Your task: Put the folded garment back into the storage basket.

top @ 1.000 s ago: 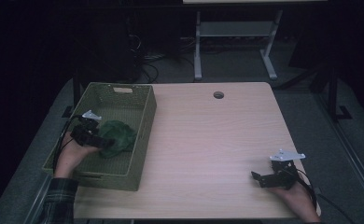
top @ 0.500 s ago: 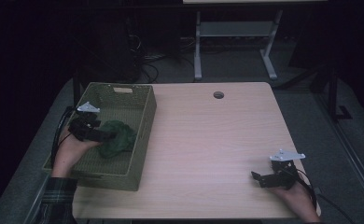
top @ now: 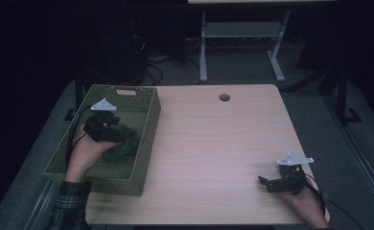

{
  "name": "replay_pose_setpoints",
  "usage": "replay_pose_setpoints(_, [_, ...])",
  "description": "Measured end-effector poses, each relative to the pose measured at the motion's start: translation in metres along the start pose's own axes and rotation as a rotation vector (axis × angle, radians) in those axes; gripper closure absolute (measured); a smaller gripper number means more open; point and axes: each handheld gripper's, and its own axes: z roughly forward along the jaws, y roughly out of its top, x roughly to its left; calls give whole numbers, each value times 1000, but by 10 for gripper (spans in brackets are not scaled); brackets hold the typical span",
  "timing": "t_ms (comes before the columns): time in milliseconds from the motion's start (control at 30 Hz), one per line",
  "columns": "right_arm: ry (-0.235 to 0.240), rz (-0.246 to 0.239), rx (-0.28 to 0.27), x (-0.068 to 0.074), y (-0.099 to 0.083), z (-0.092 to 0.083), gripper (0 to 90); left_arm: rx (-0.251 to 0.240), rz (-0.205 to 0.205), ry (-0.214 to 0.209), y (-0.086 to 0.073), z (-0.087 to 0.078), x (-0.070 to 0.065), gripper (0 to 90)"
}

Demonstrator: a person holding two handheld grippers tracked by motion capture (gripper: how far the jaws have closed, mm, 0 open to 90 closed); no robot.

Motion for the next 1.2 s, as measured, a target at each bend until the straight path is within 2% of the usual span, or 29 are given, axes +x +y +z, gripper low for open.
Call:
replay_pose_setpoints(133, [0,1,0,0,0,0,14,-17,16,-25,8,5,-13,141])
replay_pose_setpoints(367, [0,0,0,0,0,0,14,-53,41,-77,21,24,-40,143])
replay_pose_setpoints(633, [0,1,0,0,0,0,14,-54,73,-126,30,46,-71,144])
replay_pose_setpoints(867, [0,0,0,0,0,0,14,-58,98,-166,30,65,-97,144])
replay_pose_setpoints(1033, [0,1,0,0,0,0,14,-45,111,-186,28,78,-109,144])
replay_pose_setpoints(1133, [0,0,0,0,0,0,14,-28,131,-206,23,92,-120,144])
replay_pose_setpoints(1200, [0,1,0,0,0,0,14,-20,130,-215,21,98,-125,144])
